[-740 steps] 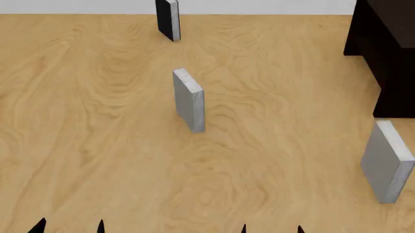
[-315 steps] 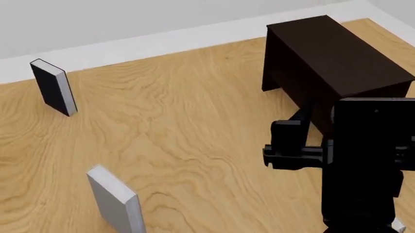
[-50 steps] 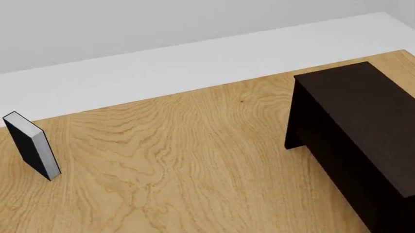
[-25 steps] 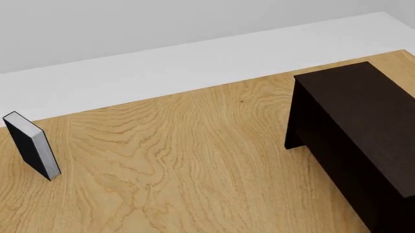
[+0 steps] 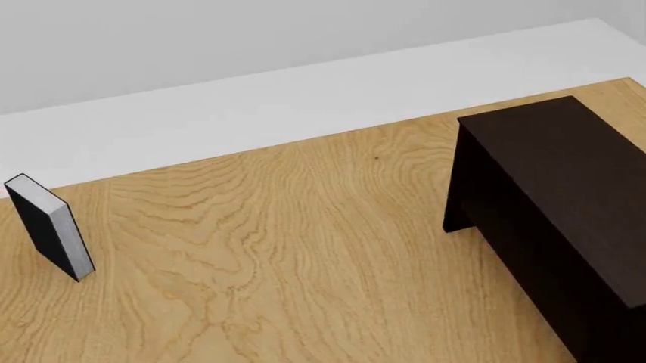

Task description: Pick up the book on the right and place it on the cabinet shelf.

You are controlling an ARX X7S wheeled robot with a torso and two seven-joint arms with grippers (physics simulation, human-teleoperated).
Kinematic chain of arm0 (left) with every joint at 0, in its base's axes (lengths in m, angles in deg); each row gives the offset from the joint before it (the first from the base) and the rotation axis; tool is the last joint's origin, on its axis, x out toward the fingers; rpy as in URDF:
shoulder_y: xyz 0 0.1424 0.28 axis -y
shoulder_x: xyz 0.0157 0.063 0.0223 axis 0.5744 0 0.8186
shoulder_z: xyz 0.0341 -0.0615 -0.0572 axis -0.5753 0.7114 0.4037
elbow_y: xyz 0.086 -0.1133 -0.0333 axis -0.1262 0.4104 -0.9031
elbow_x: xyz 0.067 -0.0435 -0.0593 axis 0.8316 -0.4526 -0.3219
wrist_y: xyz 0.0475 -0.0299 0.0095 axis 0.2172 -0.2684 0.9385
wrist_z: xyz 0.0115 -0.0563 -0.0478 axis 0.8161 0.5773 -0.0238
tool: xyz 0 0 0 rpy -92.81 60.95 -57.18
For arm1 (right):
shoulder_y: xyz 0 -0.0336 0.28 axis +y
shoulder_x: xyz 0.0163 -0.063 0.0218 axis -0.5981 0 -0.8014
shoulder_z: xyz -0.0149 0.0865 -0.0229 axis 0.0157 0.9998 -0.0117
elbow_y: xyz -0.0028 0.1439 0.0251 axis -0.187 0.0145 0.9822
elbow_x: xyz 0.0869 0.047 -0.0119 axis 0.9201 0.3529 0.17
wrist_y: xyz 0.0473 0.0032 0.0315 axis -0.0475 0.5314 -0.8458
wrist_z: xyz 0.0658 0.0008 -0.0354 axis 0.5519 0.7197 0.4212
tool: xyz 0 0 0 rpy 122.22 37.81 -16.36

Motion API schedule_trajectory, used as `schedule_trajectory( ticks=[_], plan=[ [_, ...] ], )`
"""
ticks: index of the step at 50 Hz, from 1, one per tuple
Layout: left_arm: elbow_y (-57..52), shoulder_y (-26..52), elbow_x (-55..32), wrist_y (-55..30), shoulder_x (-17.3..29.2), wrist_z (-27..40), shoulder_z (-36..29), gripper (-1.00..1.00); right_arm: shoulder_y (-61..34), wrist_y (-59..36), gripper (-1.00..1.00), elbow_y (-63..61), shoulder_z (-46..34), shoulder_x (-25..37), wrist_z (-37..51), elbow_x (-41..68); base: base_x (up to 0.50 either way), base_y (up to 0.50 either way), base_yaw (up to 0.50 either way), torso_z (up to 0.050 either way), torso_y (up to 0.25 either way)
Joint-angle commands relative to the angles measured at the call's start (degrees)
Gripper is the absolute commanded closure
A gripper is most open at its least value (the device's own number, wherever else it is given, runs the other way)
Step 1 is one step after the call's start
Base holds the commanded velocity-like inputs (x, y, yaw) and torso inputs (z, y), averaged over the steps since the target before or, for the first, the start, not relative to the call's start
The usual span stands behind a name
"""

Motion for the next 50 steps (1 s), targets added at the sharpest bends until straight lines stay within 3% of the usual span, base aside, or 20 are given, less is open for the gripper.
schedule_trajectory(
  ticks=[1,25,50],
  plan=[
    [-0.1,-0.1,-0.1,0.1,0.2,0.2,-0.1,-1.0,1.1,0.3,-1.0,1.0,0.0,-1.0,-4.1,-4.8,0.0,0.0,0.0,0.0,0.0],
    [0.3,-0.2,-0.3,0.6,0.2,0.3,-0.3,-1.0,5.7,3.6,-1.0,1.8,-0.2,-1.9,-15.3,-16.9,0.0,0.0,0.0,0.0,0.0],
    [0.3,-0.5,-0.1,1.1,0.4,0.4,-0.7,-1.0,6.9,7.2,-1.0,3.7,-3.6,-3.8,-20.5,-23.5,0.0,0.0,0.0,0.0,0.0]
  ],
)
